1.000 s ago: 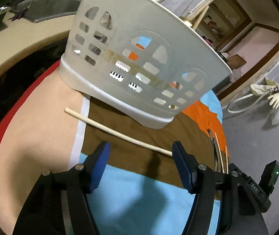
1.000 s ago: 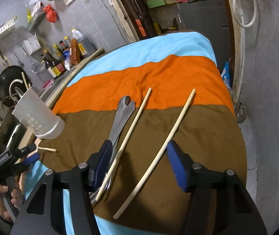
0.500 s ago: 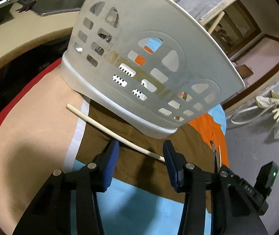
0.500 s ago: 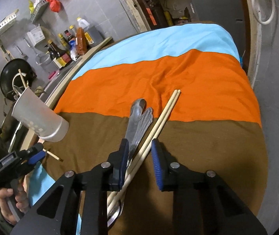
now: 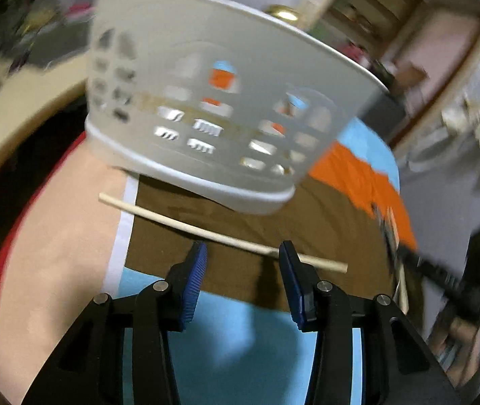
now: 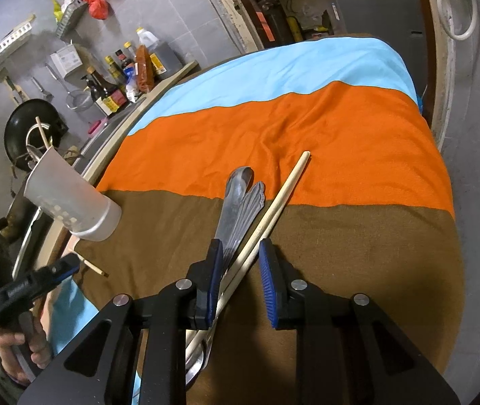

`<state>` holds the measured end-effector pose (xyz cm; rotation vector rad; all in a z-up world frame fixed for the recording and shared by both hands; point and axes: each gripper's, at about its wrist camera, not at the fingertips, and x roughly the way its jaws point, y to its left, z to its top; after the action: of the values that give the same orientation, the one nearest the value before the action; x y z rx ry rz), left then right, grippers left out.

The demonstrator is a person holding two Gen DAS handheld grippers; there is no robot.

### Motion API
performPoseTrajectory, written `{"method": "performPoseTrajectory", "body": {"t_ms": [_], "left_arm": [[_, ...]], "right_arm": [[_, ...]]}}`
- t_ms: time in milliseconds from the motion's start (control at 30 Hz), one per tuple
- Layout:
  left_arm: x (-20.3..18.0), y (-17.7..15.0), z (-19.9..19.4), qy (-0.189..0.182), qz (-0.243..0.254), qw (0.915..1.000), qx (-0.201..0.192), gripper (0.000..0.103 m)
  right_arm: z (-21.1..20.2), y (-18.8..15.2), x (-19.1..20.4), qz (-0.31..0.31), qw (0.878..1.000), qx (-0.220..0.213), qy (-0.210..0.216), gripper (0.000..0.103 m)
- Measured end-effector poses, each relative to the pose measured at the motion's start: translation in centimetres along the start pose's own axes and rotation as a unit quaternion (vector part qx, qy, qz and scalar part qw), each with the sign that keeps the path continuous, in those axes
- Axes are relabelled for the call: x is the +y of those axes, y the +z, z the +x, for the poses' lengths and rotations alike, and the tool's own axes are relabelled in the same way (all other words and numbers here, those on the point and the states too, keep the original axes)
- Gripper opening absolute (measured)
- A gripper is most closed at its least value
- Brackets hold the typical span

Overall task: Organize utensils
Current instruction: 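Grasp the fork and chopsticks with right while left grasps the loose chopstick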

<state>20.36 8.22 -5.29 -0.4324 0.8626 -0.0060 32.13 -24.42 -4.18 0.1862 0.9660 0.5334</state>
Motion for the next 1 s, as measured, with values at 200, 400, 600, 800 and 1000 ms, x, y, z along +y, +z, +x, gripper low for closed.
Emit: {"method": "performPoseTrajectory", "body": {"t_ms": [200,400,600,800,1000], "left_arm": [[-1.8,-0.6,-1.2,0.030,0.140,0.9897,-0.004,0.039],[-5.1,-1.9,-0.9,0.030,0.329,0.9438,-0.014,0.039],[-7.5,-2.5,1.7,0.039,0.454,0.8896,0.022,0.039],[-7.6,-2.3,3.6,0.031,0.474,0.8777,0.063,0.015],[-8.0,-1.8,3.6,0.013,0.427,0.9005,0.082,0.008]], "right_arm": [[0.1,0.0,0.0,-0.002,1.000,0.001,0.001,0.020],[0.1,0.1,0.3,-0.008,1.000,0.010,-0.003,0.020],[0.2,0.4,0.6,-0.008,1.000,0.018,-0.008,0.020],[0.3,0.4,0.1,0.010,1.000,0.028,0.006,0.014],[0.3,0.3,-0.3,0.036,0.999,0.036,0.014,0.012]]}}
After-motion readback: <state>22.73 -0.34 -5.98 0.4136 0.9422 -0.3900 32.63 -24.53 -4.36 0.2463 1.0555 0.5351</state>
